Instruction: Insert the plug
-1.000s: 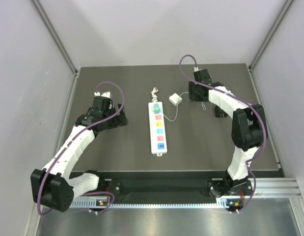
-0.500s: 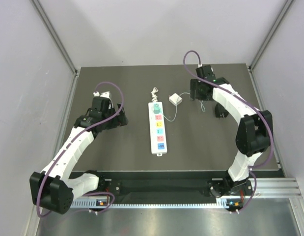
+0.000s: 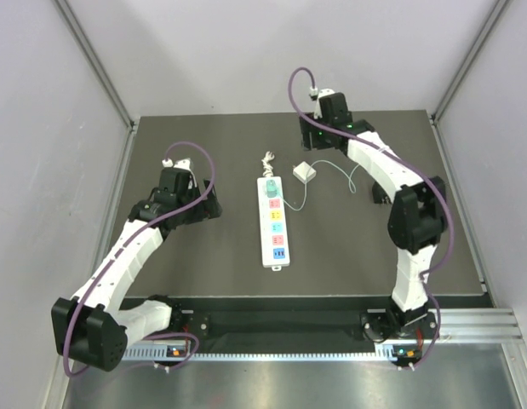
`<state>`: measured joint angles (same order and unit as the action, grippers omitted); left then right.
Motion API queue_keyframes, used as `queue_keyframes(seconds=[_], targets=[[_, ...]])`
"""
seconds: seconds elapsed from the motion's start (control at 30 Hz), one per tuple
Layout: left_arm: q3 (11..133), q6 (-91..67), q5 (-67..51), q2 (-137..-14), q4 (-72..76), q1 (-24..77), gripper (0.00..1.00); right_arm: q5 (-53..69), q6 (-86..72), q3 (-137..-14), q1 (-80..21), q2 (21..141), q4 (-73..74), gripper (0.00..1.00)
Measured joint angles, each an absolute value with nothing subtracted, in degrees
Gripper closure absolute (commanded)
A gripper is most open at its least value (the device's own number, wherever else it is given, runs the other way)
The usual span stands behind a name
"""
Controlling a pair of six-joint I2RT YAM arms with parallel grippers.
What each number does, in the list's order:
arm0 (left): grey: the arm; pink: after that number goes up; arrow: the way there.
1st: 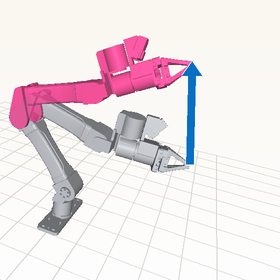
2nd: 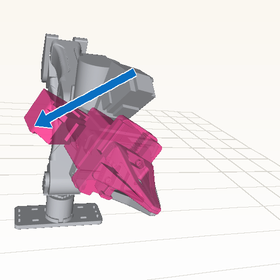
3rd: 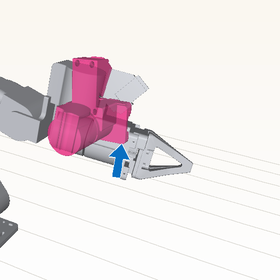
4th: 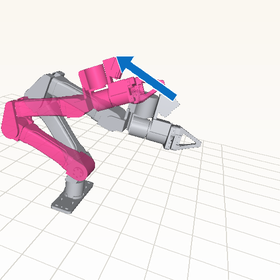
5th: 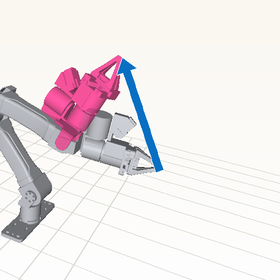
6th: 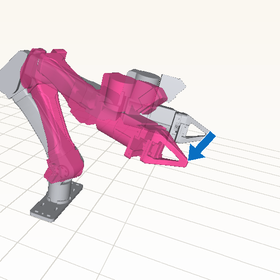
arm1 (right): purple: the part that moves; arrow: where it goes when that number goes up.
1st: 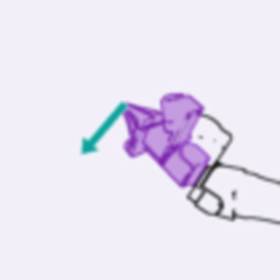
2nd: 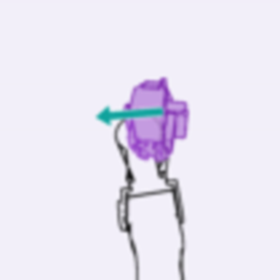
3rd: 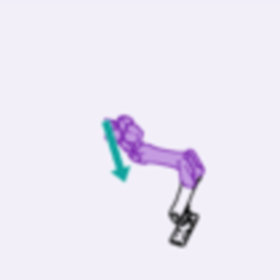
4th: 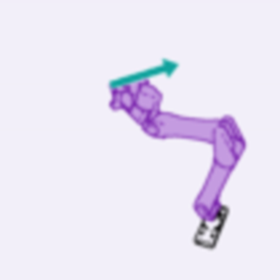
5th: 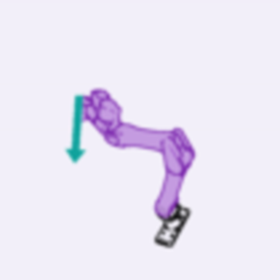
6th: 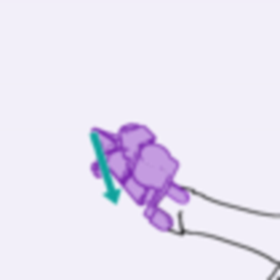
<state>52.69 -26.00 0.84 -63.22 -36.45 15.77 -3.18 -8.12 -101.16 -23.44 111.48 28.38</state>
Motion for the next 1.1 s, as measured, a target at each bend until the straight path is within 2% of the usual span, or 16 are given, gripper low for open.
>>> queue_keyframes(seconds=[0.2, 0.3, 0.97, 1.07, 1.1], targets=[[52.6, -25.8, 0.9, -62.9, -36.4, 15.8, 0.05, -3.3, -1.5, -109.8, -24.0, 124.7, 29.2, 0.29], [52.4, -25.7, 0.9, -62.4, -36.4, 15.8, 0.05, -3.0, 1.1, -110.7, -24.0, 127.6, 30.1, 0.29], [52.3, -25.6, 0.9, -62.4, -36.0, 15.8, 0.09, 4.6, 8.8, -106.1, -24.3, 130.0, 30.2, 0.33], [52.2, -25.6, 0.9, -62.4, -36.0, 15.8, 0.1, 4.4, 9.3, -104.3, -24.4, 130.1, 29.5, 0.55], [52.2, -25.6, 0.9, -62.4, -36.0, 15.8, 0.1, 4.3, 9.7, -104.0, -24.4, 130.0, 29.1, 0.69]])
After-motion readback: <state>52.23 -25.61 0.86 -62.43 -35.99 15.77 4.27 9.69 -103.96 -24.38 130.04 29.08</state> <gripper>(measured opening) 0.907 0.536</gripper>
